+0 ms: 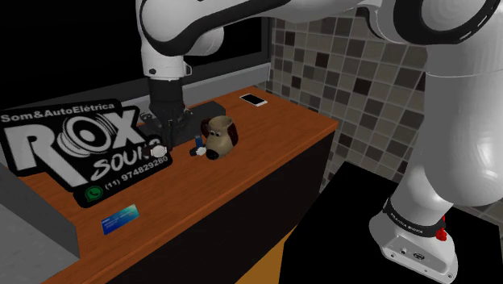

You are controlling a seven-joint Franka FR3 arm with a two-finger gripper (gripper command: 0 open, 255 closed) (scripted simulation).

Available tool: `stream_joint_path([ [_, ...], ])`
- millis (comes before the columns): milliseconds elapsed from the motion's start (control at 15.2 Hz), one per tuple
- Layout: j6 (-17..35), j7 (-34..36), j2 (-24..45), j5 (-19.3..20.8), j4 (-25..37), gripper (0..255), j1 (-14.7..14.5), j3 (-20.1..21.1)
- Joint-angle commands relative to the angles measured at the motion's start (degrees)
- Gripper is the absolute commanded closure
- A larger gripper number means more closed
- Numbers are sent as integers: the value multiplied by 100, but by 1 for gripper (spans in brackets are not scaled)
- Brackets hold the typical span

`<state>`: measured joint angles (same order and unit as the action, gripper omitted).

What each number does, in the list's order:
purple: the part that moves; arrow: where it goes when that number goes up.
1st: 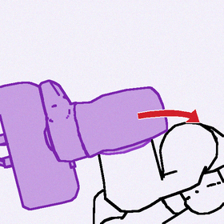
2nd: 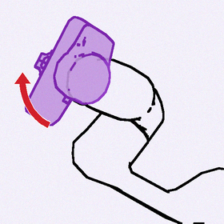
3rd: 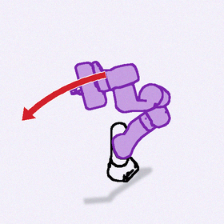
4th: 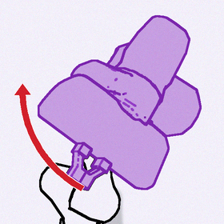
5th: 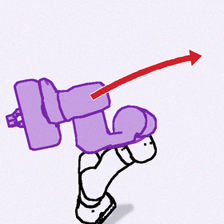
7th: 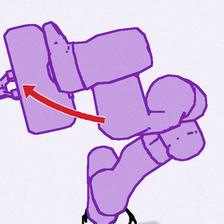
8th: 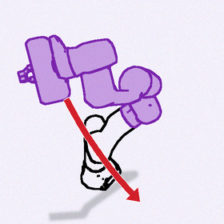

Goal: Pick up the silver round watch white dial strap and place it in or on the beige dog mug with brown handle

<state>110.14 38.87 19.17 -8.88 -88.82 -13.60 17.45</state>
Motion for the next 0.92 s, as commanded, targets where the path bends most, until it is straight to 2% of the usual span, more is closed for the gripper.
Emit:
stream_joint_path([
  [0, -155, 33, -24, 3, 132, 255, -3, 4],
  [594, -795, 160, -31, 32, 778, 255, -20, 13],
  [858, -888, -348, -290, -105, 510, 255, 358, -134],
])
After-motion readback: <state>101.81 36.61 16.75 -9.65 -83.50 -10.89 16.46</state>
